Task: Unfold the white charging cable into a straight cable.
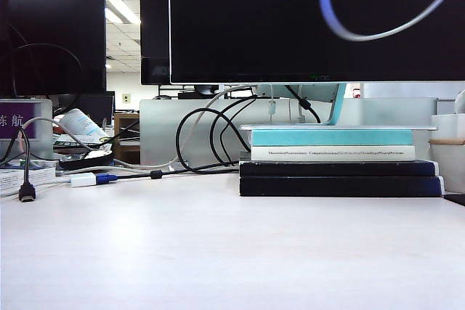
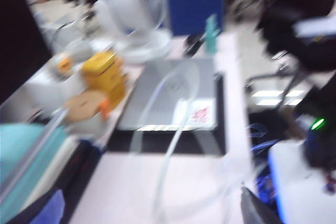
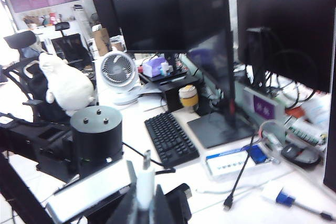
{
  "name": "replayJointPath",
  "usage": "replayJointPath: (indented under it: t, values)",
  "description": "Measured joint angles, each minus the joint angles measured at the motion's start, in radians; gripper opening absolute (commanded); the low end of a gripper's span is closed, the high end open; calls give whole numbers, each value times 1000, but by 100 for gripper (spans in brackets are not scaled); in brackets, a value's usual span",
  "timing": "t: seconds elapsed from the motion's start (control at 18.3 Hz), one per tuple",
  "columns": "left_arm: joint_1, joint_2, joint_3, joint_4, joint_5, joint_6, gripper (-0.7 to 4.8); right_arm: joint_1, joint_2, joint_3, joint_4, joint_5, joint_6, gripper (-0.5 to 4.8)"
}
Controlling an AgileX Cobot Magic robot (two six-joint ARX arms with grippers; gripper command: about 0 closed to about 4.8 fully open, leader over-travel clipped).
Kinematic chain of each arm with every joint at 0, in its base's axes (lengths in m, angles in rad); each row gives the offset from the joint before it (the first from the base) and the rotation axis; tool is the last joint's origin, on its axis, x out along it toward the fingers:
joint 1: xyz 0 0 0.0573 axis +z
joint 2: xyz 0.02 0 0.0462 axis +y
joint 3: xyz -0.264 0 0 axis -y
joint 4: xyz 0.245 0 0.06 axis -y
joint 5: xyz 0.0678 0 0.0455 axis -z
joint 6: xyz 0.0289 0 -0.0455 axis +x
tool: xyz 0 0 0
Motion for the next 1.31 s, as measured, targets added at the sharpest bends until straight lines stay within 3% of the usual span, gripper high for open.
replayJointPath:
  t: [0.16,0.27,0.38,0.44,0.6,0.71,0.82,0.88,0.93,1.1,1.2,1.31]
  values:
    - [0,-2,1,40,53,-11,479,0,0,0,-3,0,11,-5]
    - [0,10,0,47,38,-15,479,0,1,0,61,-19,52,-5]
    - [0,16,0,0,-107,-9,479,0,0,0,158,-63,124,-5]
    - [0,17,0,-67,-169,36,479,0,0,0,188,-89,156,-5]
    - [0,26,1,-27,-69,24,479,0,0,0,211,-89,158,-5]
    - [0,53,1,-16,-56,-2,479,0,0,0,217,-89,159,-5]
    - [0,79,1,-27,-51,-24,258,0,0,0,217,-89,159,-5]
    - [0,80,1,-29,-51,-27,209,0,0,0,217,-89,160,-5]
    - [0,80,2,-21,-63,-33,209,0,0,0,217,-99,160,-5]
    - [0,79,6,-14,-64,-33,113,0,0,0,208,-101,160,-5]
    - [0,69,6,-15,-64,-33,82,0,1,0,43,-87,24,-5]
    - [0,60,6,-14,-63,-32,82,0,2,-1,14,-57,-9,-5]
